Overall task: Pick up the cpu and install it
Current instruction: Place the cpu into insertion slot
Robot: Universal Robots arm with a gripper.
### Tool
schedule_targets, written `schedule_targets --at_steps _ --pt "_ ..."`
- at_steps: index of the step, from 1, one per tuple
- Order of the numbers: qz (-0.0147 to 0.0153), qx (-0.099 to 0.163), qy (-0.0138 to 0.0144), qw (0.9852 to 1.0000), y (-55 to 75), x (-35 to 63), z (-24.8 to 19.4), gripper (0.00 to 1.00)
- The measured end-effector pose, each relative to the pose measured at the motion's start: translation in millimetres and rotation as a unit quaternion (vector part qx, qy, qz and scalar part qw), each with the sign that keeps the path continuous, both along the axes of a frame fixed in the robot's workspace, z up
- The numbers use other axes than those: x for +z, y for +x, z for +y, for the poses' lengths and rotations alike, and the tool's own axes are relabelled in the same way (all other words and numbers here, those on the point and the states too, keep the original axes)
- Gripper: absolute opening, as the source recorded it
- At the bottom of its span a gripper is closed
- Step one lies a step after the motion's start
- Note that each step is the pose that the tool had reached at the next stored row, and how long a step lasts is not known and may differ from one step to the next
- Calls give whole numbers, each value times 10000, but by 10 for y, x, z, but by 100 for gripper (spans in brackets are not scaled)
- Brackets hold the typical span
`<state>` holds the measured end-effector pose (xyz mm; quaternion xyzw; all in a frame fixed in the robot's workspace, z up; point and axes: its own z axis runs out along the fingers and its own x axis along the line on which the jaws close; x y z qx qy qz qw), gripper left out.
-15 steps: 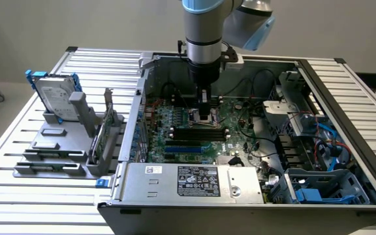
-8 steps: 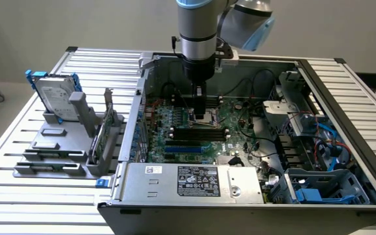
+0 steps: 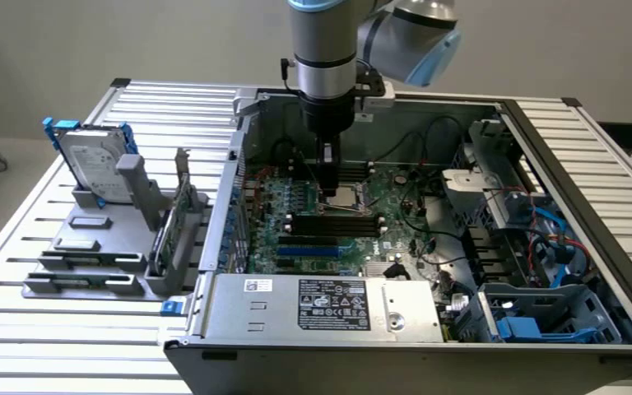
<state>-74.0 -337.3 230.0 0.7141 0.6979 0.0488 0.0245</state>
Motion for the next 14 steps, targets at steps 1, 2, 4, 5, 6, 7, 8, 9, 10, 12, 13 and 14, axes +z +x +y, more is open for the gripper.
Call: schedule_targets --at_steps 1,2,4,5,6,7,8,9,10,12,13,14 --pt "0 0 8 10000 -21 3 0 71" --pt "0 0 17 10000 -45 4 -1 71" --pt "0 -1 32 10000 -93 6 -1 59" --pt "0 0 39 10000 -111 6 -2 53" --pt "0 0 44 10000 -125 6 -2 53" --pt "2 0 48 10000 -136 6 -2 47" --pt "4 0 53 10000 -145 6 -2 41" --pt "8 0 57 10000 -154 7 -2 41" --pt "14 0 58 10000 -162 9 -2 35" --pt "20 0 63 10000 -175 16 -2 29" --pt "21 0 63 10000 -182 21 -2 24" --pt "21 0 64 10000 -186 27 -2 18"
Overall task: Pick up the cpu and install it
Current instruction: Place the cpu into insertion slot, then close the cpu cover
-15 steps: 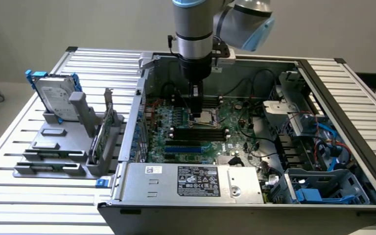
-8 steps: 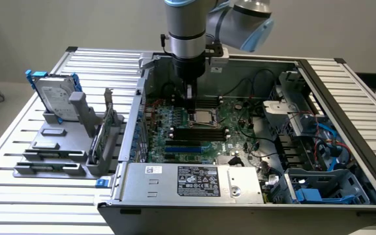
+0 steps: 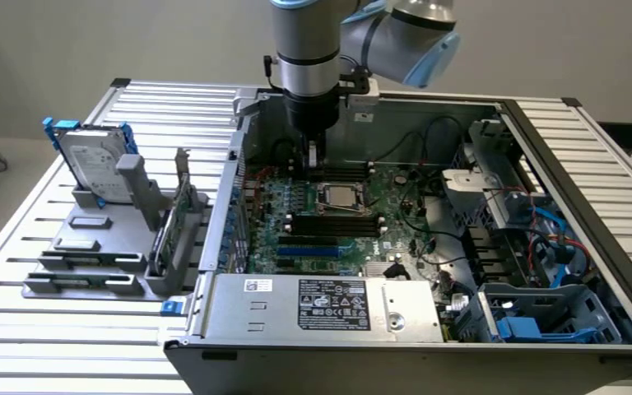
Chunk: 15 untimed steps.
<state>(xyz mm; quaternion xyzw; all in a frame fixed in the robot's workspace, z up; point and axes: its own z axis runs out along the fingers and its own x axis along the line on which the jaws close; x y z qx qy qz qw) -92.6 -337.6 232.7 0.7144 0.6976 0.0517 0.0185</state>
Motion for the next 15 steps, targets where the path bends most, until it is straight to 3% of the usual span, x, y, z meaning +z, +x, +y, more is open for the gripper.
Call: schedule_targets --at_steps 1,3,15 --pt "0 0 1 10000 -2 1 0 12" --pt "0 1 1 10000 -2 1 0 11" --pt "0 0 0 10000 -2 1 0 11"
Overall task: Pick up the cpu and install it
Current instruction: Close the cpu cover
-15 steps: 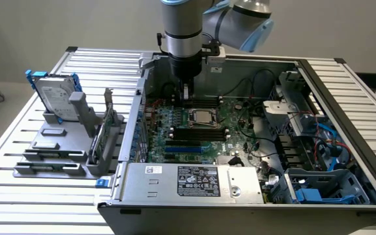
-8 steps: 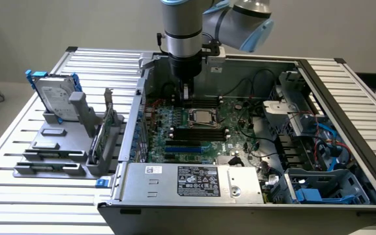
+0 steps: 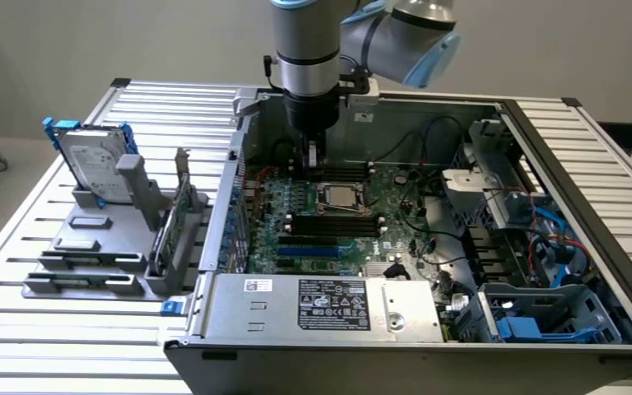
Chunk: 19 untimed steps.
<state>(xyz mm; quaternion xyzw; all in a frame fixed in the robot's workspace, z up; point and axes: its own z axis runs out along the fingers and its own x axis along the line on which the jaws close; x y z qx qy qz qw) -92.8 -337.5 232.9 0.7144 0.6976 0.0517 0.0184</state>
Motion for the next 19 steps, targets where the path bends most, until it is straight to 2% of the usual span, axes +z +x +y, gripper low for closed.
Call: schedule_targets --at_steps 4,7,10,13,19 --pt "1 0 -1 10000 0 3 3 11" --pt "4 0 29 10000 62 59 3 11" --pt "3 2 76 10000 190 103 3 11" --pt "4 4 110 9999 328 132 3 11" --pt "4 6 124 9999 600 215 0 11"
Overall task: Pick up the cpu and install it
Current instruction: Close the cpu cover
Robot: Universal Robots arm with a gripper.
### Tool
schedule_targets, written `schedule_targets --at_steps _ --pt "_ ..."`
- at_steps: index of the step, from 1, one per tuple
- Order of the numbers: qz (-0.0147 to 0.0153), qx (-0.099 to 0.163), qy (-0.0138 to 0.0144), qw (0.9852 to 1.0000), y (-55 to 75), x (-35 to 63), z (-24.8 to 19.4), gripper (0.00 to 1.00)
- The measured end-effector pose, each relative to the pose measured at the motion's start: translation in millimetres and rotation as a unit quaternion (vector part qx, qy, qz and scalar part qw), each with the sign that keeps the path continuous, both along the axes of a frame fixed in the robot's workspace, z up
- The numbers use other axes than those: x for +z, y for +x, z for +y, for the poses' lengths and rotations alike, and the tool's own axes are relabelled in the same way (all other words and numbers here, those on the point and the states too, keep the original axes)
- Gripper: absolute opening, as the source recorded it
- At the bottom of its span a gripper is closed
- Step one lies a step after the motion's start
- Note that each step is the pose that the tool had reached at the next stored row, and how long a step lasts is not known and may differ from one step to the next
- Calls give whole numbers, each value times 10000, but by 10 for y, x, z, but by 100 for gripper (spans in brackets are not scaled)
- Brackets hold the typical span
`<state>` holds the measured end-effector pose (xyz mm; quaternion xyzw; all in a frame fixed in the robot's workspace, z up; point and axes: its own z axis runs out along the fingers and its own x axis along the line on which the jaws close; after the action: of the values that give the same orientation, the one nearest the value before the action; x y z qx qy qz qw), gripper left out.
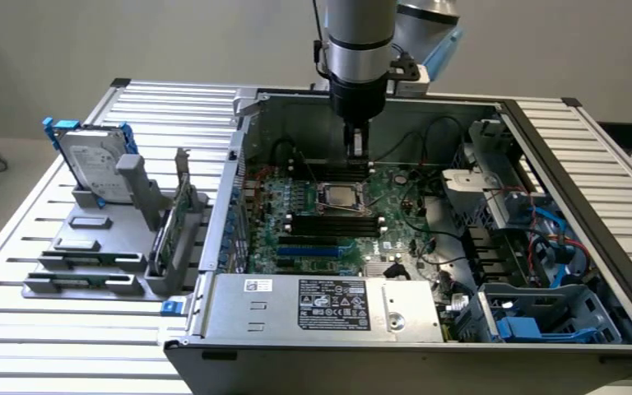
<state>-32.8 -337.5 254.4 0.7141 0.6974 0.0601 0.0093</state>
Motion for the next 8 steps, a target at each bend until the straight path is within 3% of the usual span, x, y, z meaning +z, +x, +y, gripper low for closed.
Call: schedule_targets --at_steps 8 --pt "0 4 -1 10000 341 60 -8 11"
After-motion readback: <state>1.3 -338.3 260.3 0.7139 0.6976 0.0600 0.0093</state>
